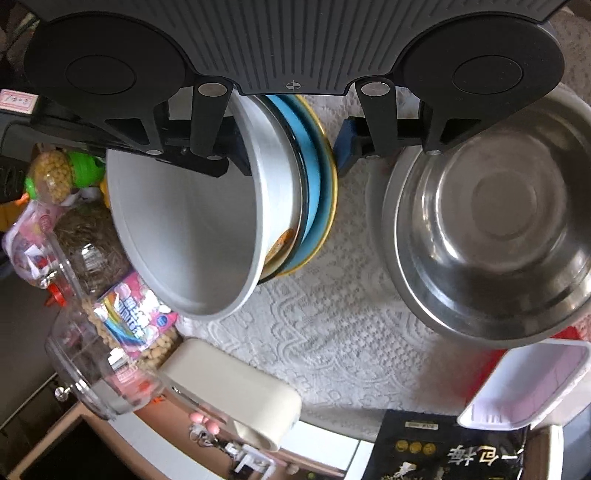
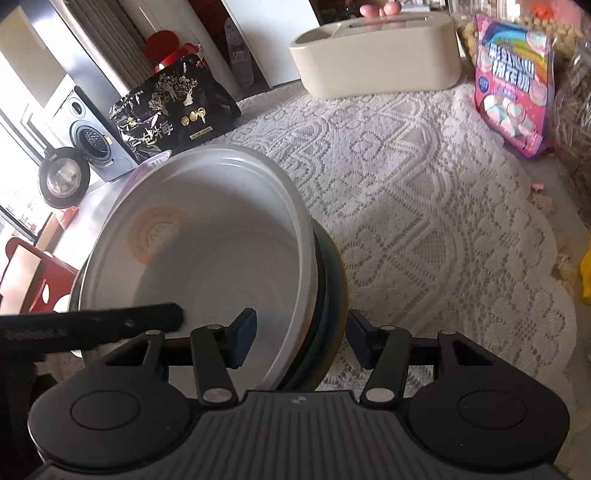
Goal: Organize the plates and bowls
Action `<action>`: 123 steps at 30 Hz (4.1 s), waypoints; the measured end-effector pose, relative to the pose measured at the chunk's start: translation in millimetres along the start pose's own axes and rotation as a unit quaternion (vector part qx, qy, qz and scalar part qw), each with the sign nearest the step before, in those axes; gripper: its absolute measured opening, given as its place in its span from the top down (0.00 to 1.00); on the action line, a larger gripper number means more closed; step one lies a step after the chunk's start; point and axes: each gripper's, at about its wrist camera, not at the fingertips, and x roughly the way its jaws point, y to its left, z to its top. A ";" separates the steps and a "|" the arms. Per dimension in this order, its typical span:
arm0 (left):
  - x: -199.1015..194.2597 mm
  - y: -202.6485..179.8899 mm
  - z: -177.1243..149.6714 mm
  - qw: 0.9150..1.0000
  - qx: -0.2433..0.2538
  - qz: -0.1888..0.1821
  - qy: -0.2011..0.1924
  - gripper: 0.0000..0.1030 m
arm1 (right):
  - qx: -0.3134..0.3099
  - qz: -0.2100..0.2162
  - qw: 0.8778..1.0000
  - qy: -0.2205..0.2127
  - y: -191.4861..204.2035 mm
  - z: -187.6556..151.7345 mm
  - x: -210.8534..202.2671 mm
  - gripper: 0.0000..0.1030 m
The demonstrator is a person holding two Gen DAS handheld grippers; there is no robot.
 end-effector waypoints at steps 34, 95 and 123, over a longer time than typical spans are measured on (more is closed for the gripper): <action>25.9 -40.3 32.7 0.997 0.075 0.012 0.021 0.28 | 0.077 0.032 0.996 0.022 -38.0 13.8 9.8 0.47; 22.7 -20.4 15.8 0.998 0.030 -0.013 0.051 0.37 | 0.061 0.030 0.997 0.049 -20.2 11.3 6.4 0.48; 22.0 -21.2 14.5 0.997 0.040 -0.017 0.065 0.37 | 0.030 0.014 0.998 0.045 -11.8 7.7 2.9 0.46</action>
